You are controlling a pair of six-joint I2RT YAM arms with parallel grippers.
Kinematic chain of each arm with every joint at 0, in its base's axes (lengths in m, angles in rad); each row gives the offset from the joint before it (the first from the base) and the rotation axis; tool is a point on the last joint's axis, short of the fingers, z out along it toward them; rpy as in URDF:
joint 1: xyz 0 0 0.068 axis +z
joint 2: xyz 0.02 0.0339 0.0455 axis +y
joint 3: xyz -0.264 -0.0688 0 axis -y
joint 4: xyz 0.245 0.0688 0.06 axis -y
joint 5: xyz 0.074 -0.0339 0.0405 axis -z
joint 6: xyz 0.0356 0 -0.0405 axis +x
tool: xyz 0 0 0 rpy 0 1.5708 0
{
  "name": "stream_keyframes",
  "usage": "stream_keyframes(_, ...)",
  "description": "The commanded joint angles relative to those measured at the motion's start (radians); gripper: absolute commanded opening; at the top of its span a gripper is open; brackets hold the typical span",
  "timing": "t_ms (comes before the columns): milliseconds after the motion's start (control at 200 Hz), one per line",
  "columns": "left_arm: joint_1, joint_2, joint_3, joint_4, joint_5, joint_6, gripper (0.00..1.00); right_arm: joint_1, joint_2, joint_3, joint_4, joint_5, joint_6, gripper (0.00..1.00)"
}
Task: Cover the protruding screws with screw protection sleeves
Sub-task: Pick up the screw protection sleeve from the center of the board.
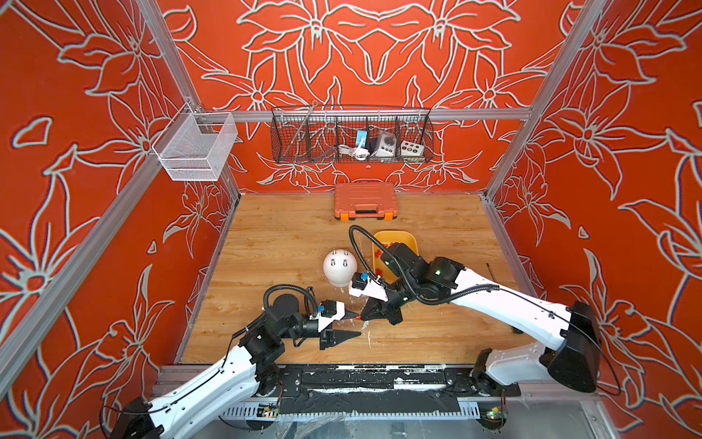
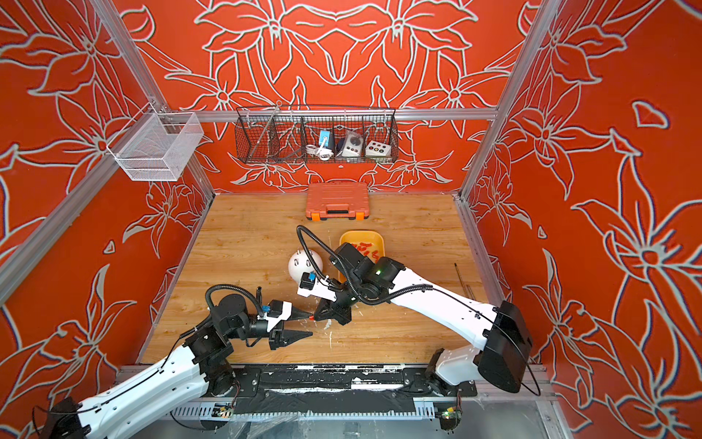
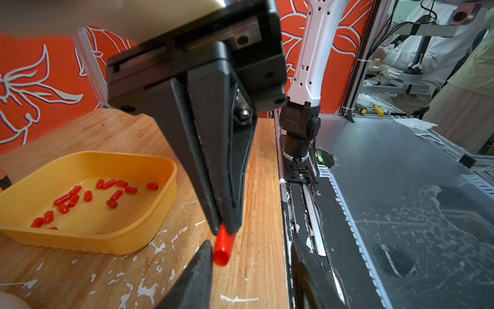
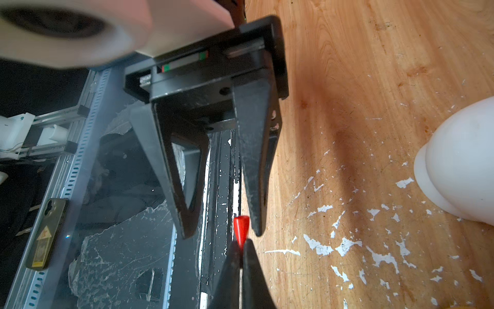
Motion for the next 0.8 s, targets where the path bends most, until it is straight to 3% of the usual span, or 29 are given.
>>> stream_keyframes(0,-0.003,-0.015,0.010,0.016,-0.009,0.007,0.39,0.008,-0.007,-0.020,0.017,-0.008,-0.033,0.00)
stream_keyframes(571,-0.003,0.007,0.018,0.005,0.001,0.020,0.00,0.013,-0.014,-0.018,0.034,0.018,-0.021,0.00)
stream_keyframes(796,-0.003,0.003,0.026,0.011,-0.043,-0.026,0.00,0.012,-0.036,-0.018,0.064,0.068,-0.004,0.00)
